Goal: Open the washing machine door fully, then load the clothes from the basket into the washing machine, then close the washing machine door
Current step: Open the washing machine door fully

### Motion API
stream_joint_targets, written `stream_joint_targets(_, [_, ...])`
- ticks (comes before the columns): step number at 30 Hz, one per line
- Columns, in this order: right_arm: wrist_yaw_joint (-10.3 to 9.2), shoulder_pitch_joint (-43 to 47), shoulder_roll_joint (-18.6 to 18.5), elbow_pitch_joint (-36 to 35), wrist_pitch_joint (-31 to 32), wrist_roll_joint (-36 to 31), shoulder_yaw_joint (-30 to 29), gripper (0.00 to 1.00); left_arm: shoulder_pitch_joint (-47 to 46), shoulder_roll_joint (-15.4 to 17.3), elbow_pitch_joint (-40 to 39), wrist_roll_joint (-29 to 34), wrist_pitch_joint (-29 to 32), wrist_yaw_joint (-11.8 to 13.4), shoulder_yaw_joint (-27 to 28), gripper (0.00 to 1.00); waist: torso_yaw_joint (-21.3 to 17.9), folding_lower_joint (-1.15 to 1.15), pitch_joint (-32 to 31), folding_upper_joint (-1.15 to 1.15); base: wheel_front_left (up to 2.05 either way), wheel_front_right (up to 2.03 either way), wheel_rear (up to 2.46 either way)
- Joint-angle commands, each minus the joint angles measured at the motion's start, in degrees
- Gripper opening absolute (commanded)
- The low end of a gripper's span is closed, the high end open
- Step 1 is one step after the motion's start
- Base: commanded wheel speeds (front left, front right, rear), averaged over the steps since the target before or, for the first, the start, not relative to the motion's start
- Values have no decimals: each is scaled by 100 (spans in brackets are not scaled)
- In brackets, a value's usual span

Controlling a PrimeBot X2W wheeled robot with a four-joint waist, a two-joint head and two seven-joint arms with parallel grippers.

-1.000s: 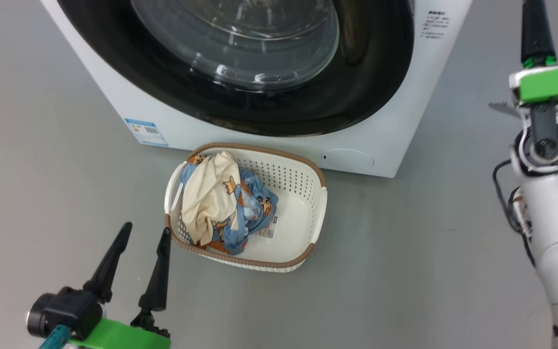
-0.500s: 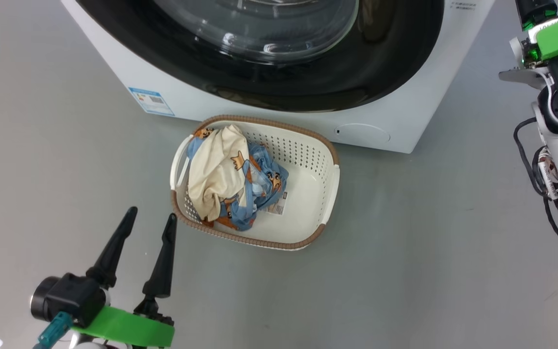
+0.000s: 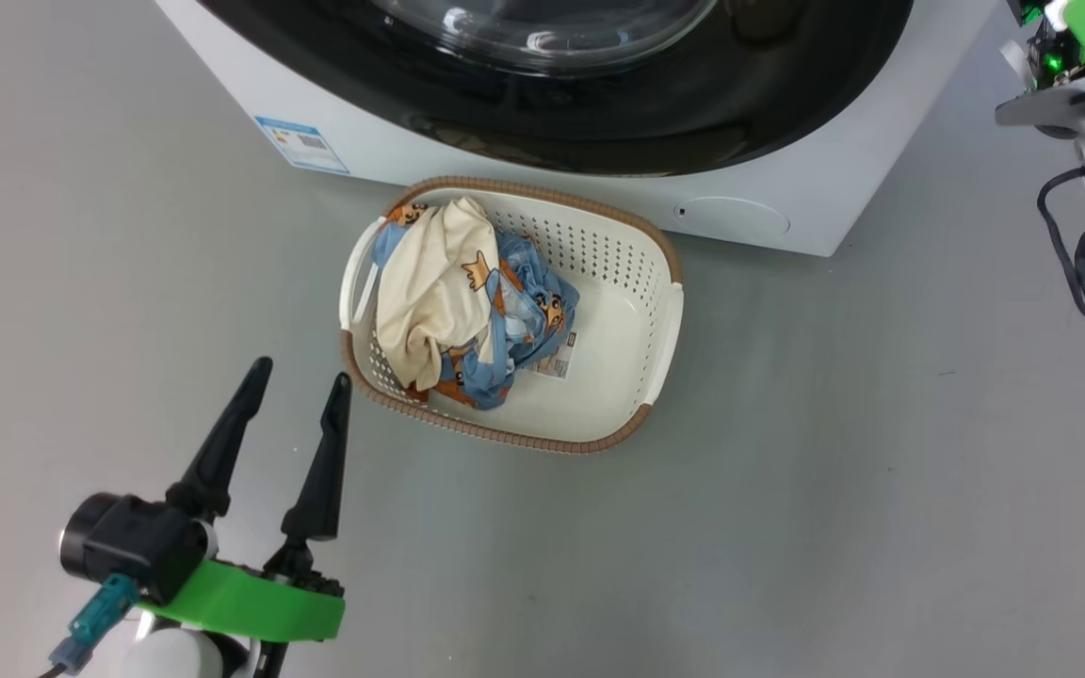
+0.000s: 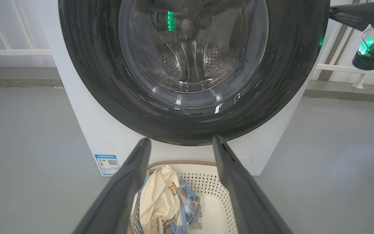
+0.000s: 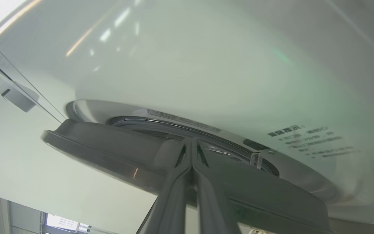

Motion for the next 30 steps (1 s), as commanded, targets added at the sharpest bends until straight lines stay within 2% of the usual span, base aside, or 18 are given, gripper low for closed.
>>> stream_joint_targets(1, [-5,-143,49,-78,72,101,42,0,-165,147,-162,-77,-54,-18,188,100,27,0,48,0,0,0,0])
stream_joint_targets(16, [-5,-671,118,552,829,187,265,0,-289,147,-214,-134,-54,-18,108,100,95,0,246,0,0,0,0])
stream_joint_targets(24, [-5,-617,257,568,1207,350,308,0,-304,139,-213,-131,-54,-18,112,100,61,0,214,0,0,0,0])
stream_joint_targets(30, [-5,-301,349,297,1553,380,467,0,-268,156,-186,-108,-54,-18,152,100,-29,0,77,0,0,0,0])
